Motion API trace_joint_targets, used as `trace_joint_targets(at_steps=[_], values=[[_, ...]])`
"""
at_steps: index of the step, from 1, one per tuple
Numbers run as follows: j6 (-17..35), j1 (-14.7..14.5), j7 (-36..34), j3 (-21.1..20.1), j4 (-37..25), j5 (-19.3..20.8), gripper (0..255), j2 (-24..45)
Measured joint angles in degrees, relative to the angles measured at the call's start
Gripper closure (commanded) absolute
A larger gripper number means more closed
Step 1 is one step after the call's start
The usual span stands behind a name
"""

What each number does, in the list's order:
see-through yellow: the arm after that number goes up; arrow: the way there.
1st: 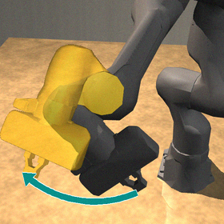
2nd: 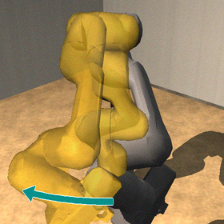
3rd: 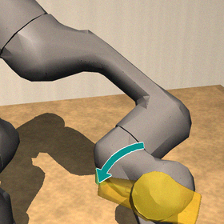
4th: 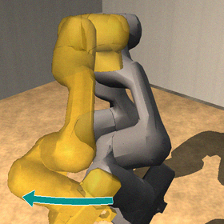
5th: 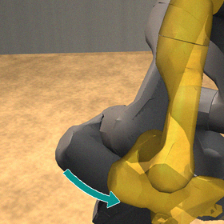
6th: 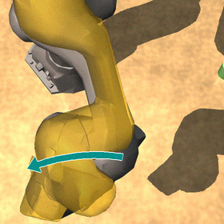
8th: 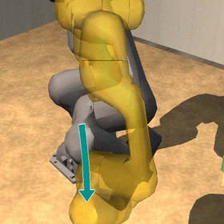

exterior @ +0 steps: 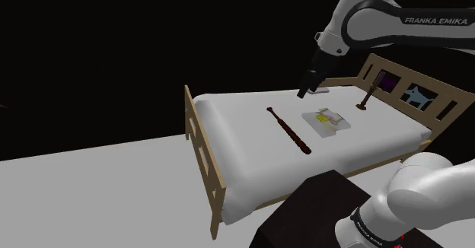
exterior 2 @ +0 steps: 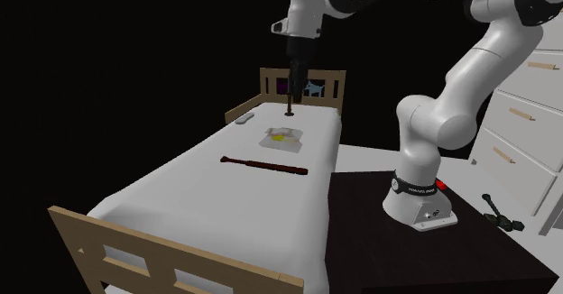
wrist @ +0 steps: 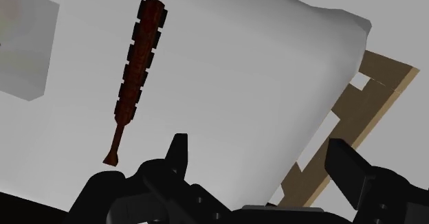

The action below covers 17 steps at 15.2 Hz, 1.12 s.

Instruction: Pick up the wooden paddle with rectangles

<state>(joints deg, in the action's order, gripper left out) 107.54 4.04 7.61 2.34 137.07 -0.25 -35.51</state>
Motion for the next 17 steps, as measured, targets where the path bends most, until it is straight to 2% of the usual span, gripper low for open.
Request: trace_joint_targets(at_steps=[9,17], values=[[13.7,3.1,1.4,4.7,1.7,0.4,0,14.0],[23.5,5.0,3.7,8.5,-2.3,-2.3,0,29.8]])
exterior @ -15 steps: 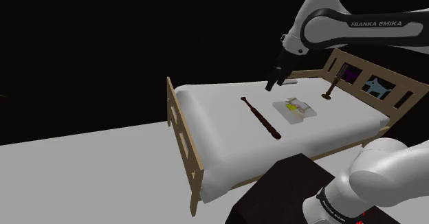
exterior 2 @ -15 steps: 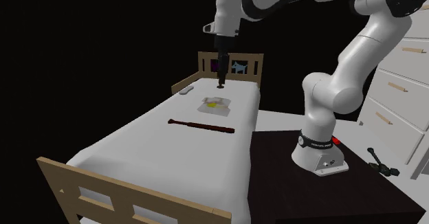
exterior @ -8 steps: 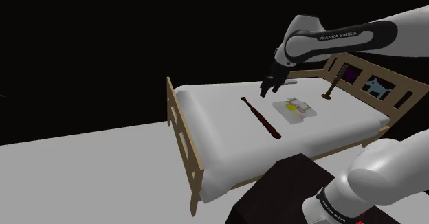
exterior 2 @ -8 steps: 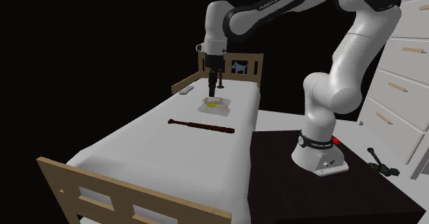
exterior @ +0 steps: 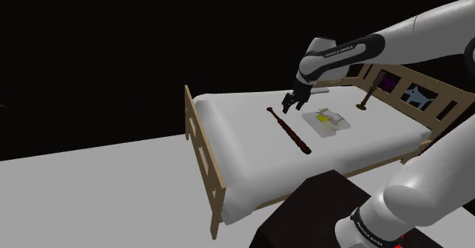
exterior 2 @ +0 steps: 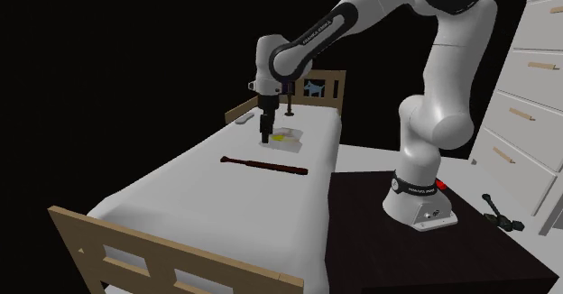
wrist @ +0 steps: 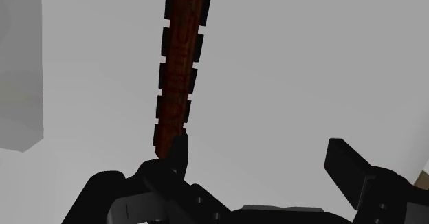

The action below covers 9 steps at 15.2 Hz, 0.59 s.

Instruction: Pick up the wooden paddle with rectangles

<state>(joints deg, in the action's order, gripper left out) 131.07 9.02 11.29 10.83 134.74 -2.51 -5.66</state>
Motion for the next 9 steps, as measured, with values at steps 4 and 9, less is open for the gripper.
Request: trace_joint_targets(at_steps=[4,9], values=[[4.5,1.3,2.2,1.6,-2.5,-2.7,0,8.2],[8.2,3.4,4.9,2.4,-7.4,-6.8,0,18.5]])
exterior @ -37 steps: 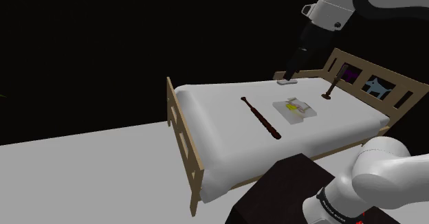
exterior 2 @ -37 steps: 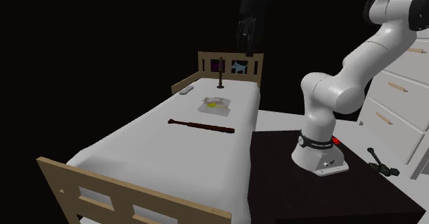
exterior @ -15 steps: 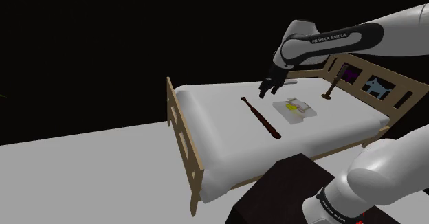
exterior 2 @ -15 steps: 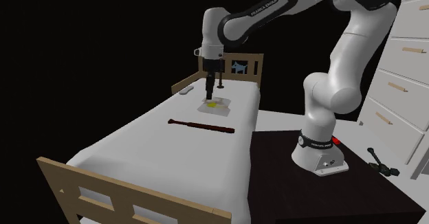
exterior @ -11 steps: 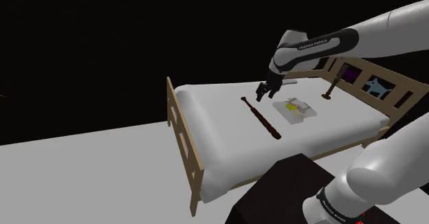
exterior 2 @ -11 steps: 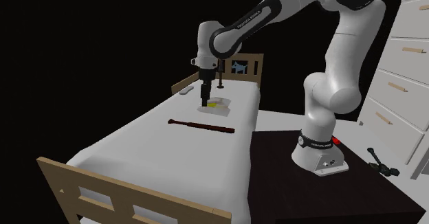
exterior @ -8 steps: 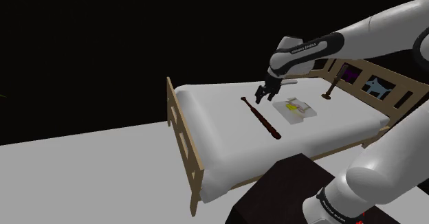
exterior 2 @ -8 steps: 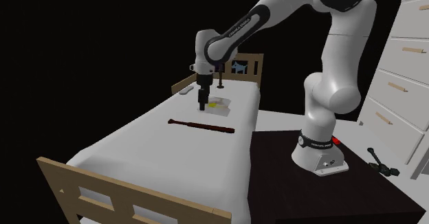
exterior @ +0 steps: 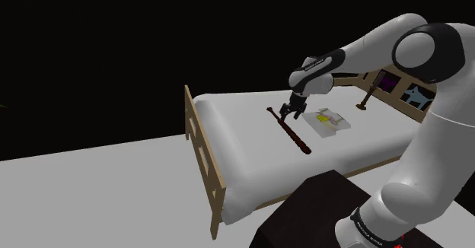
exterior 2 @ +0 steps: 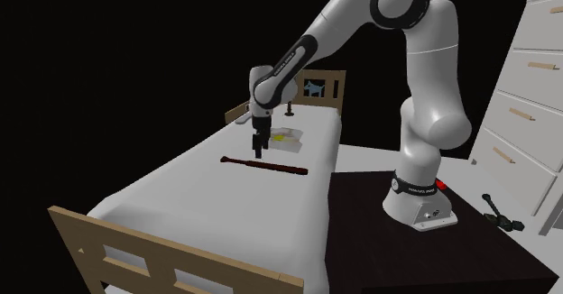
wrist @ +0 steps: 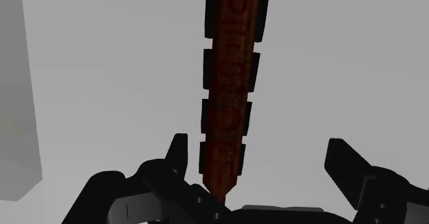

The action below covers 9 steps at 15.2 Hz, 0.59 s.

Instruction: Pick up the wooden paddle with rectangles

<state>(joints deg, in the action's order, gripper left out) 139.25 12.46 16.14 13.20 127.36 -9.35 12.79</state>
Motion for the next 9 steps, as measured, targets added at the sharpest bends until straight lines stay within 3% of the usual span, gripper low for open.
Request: trace_joint_targets(at_steps=[9], values=[[4.8,2.0,2.7,-0.9,-2.5,-3.7,0,8.3]])
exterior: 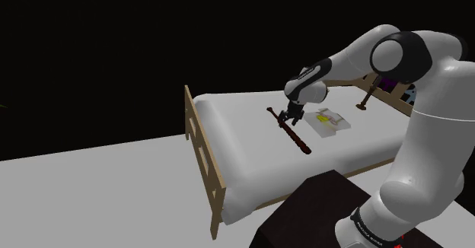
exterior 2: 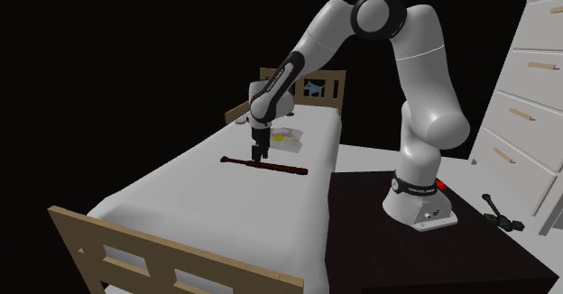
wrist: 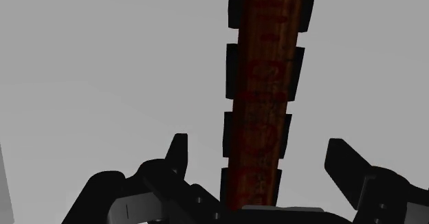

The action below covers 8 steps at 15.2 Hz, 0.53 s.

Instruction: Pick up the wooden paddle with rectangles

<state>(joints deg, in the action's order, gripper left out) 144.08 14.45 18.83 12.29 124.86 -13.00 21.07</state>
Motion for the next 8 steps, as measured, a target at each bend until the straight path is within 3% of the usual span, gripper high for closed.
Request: trace_joint_targets(at_steps=[1,2,8], values=[[0.4,0.0,0.1,-0.1,0.0,-0.2,0,0.4],[0.6,0.0,0.1,-0.2,0.0,-0.3,255,0.6],[0.8,0.1,0.2,-0.2,-0.1,-0.4,255,0.8]])
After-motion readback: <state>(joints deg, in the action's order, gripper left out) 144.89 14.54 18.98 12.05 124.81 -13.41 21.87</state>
